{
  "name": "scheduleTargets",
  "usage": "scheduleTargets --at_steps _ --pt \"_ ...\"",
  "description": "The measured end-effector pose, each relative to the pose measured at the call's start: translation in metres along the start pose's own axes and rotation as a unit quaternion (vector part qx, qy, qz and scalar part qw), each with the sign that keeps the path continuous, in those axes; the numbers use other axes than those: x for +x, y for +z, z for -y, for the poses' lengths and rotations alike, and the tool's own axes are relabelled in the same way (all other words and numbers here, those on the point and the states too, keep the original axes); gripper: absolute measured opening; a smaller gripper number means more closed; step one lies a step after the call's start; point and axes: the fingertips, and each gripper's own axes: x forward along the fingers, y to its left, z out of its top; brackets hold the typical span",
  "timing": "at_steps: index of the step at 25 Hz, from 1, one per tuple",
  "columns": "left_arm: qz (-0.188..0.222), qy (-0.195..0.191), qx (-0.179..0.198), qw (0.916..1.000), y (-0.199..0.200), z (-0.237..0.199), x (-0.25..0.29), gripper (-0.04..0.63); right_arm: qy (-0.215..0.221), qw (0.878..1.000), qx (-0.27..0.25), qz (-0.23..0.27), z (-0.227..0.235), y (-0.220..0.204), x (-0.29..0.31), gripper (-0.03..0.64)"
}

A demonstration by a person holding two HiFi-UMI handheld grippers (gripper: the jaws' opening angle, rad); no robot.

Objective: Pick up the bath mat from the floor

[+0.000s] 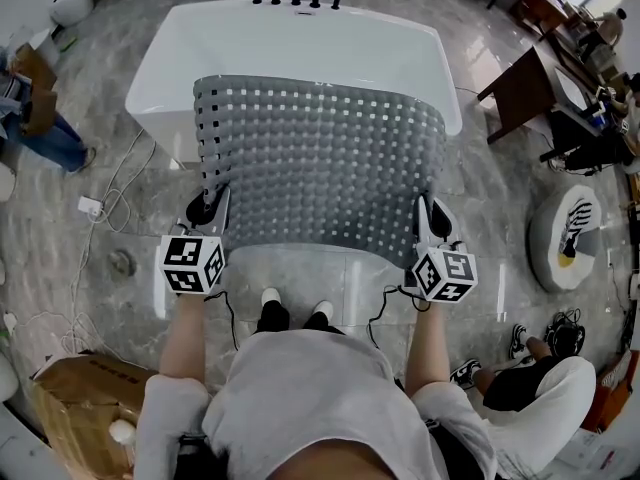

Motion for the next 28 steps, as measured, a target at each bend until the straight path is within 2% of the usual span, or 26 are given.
scheduleTargets --at_steps 13,28 --pt "0.048 0.006 0.010 0.9988 0.040 0.007 -0.007 0.066 -0.007 0.999 -0.018 0.036 0.009 0.034 -0.009 0.037" --pt "0.057 0.002 0.017 0.9982 0.043 0.009 -0.011 0.066 -0.005 0.998 -0.023 0.050 0.000 0.036 -0.014 0.046"
